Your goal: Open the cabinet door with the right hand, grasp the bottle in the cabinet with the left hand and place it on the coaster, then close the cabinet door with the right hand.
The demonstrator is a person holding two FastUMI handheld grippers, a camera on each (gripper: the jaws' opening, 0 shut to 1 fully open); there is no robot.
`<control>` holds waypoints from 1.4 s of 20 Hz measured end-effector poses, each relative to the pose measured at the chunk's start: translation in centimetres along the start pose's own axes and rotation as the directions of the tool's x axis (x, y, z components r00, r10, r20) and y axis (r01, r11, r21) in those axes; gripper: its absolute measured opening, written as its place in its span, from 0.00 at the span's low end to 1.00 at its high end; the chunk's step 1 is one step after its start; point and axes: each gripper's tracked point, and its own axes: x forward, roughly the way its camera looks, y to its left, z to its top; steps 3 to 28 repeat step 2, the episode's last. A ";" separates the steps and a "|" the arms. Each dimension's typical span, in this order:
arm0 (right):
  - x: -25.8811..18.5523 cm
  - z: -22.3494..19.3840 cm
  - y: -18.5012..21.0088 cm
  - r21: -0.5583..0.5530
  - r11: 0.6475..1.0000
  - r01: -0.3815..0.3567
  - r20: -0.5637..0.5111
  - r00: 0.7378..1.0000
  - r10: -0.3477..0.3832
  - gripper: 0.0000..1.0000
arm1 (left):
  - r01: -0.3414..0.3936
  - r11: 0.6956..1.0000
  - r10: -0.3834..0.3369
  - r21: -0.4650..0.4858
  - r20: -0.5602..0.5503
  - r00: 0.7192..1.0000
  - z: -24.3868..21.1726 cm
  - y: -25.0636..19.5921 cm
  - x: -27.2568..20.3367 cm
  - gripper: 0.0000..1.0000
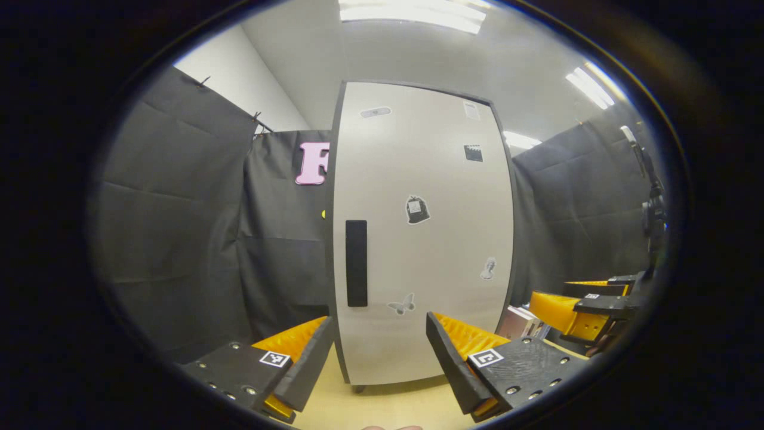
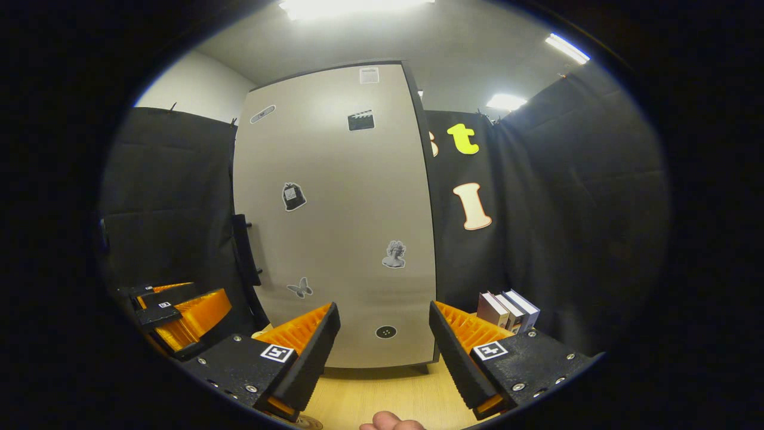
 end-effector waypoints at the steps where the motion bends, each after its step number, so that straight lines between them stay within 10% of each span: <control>1: 0.0 0.0 0.0 0.000 1.000 0.000 0.000 1.000 0.000 0.92 | 0.001 1.000 -0.001 -0.001 -0.001 1.000 0.0 0.0 0.0 0.95; 28: 0.0 0.0 0.0 -0.001 1.000 0.001 -0.001 1.000 -0.001 0.92 | 0.002 1.000 -0.002 -0.002 -0.003 1.000 -0.1 -0.1 0.1 0.95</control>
